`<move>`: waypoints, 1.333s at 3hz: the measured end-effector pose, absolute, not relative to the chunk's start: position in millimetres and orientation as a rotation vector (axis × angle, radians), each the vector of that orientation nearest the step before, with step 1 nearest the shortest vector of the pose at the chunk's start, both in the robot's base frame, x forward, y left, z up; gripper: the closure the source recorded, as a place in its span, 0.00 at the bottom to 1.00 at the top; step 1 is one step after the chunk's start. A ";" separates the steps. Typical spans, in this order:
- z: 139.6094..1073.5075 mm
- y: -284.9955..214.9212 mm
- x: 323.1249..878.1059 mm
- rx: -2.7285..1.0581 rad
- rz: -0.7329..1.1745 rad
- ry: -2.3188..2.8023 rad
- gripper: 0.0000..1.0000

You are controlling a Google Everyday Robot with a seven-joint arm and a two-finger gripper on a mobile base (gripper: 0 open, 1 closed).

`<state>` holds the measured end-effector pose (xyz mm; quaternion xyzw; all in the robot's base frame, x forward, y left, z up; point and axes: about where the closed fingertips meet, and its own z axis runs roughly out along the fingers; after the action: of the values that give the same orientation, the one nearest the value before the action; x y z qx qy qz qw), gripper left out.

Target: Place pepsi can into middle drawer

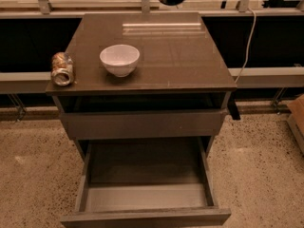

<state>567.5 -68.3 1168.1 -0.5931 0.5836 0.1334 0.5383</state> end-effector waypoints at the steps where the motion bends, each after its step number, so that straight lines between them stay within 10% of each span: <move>1: 1167.0 -69.7 521.0 -1.357 0.318 1.436 1.00; 4: 1071.3 -89.2 499.1 -1.308 0.455 1.580 1.00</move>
Offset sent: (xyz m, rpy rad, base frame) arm -0.0403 0.0004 0.0034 0.0257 0.0156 -0.0428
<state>499.1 -89.2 1071.3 -0.5402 0.6526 0.1880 0.4969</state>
